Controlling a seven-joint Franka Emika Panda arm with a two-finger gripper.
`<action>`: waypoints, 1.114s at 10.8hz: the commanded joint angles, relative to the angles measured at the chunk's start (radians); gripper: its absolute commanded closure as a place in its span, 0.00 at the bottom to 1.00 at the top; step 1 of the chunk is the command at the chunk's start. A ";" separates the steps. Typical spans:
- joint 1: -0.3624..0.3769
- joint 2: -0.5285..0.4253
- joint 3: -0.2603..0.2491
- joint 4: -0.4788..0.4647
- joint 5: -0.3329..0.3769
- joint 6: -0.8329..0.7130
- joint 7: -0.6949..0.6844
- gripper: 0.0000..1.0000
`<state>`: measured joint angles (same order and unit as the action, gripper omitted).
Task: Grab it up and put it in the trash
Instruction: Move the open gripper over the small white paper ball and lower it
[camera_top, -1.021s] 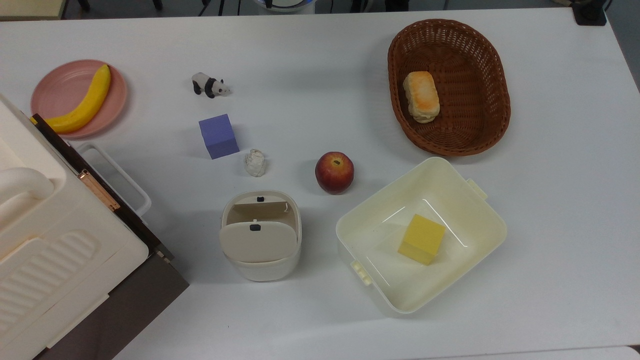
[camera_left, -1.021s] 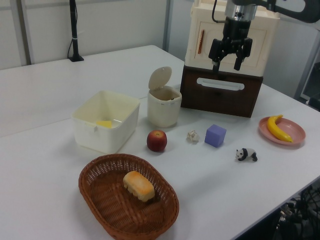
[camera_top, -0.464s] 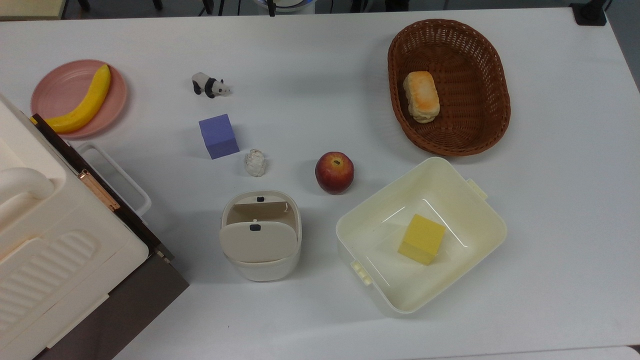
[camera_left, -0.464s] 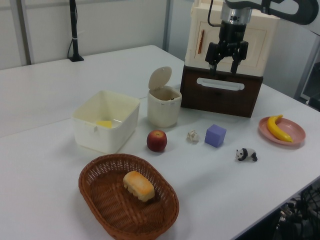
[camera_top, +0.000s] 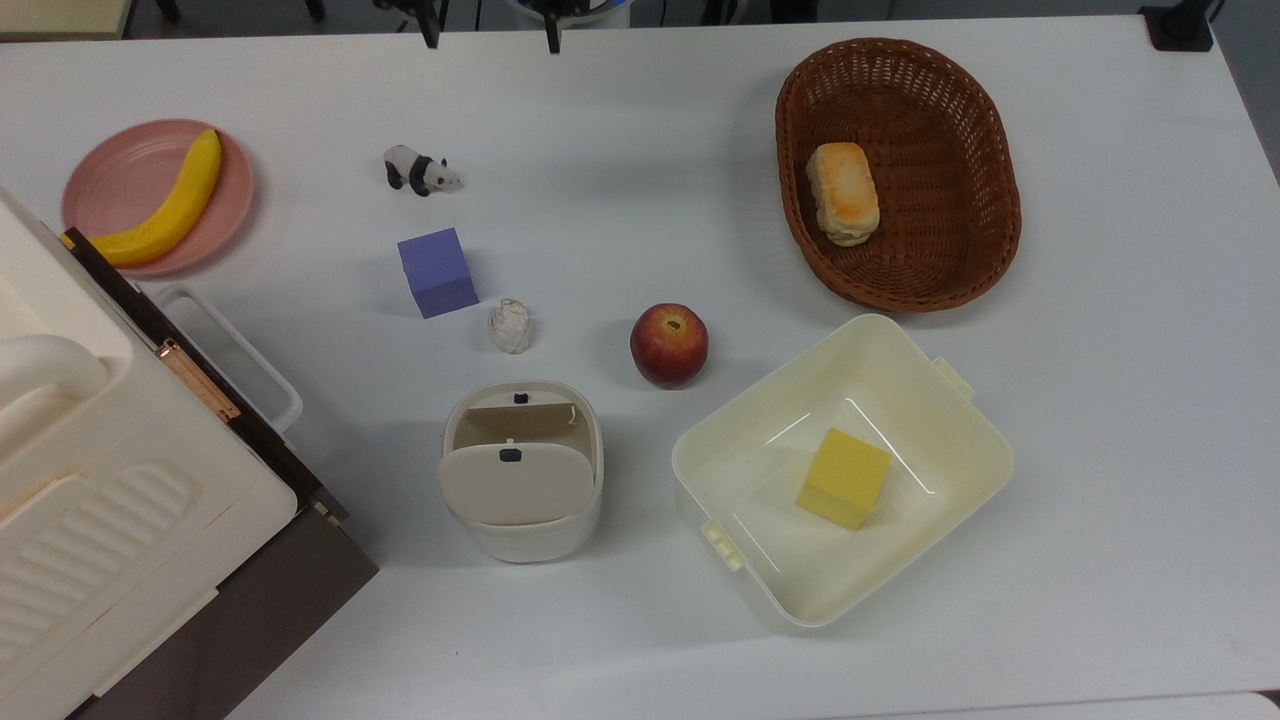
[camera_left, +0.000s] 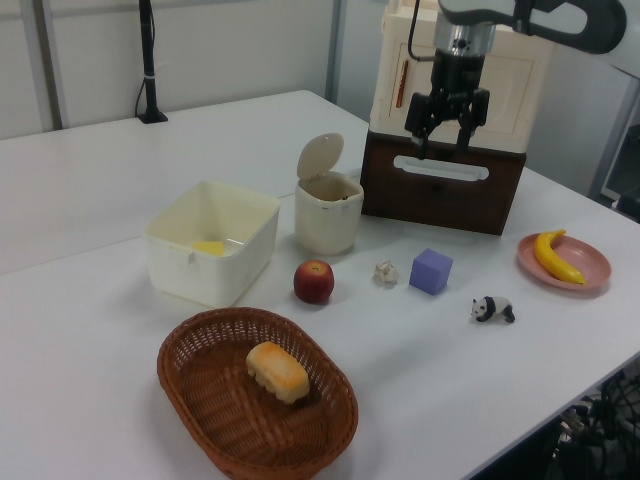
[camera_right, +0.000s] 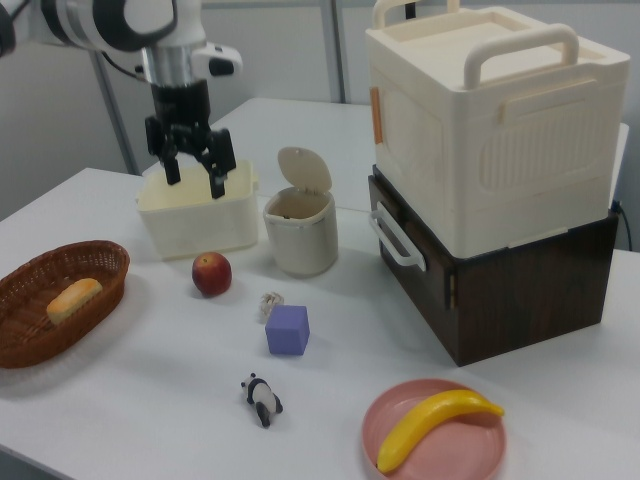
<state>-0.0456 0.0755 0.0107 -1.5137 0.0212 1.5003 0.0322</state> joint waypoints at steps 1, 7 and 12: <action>0.009 -0.035 0.003 -0.184 -0.015 0.134 0.197 0.00; 0.016 0.047 0.034 -0.289 -0.027 0.330 0.279 0.00; 0.009 0.130 0.132 -0.276 -0.194 0.510 -0.197 0.00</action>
<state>-0.0346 0.1418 0.1044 -1.7892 -0.0449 1.9315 0.1801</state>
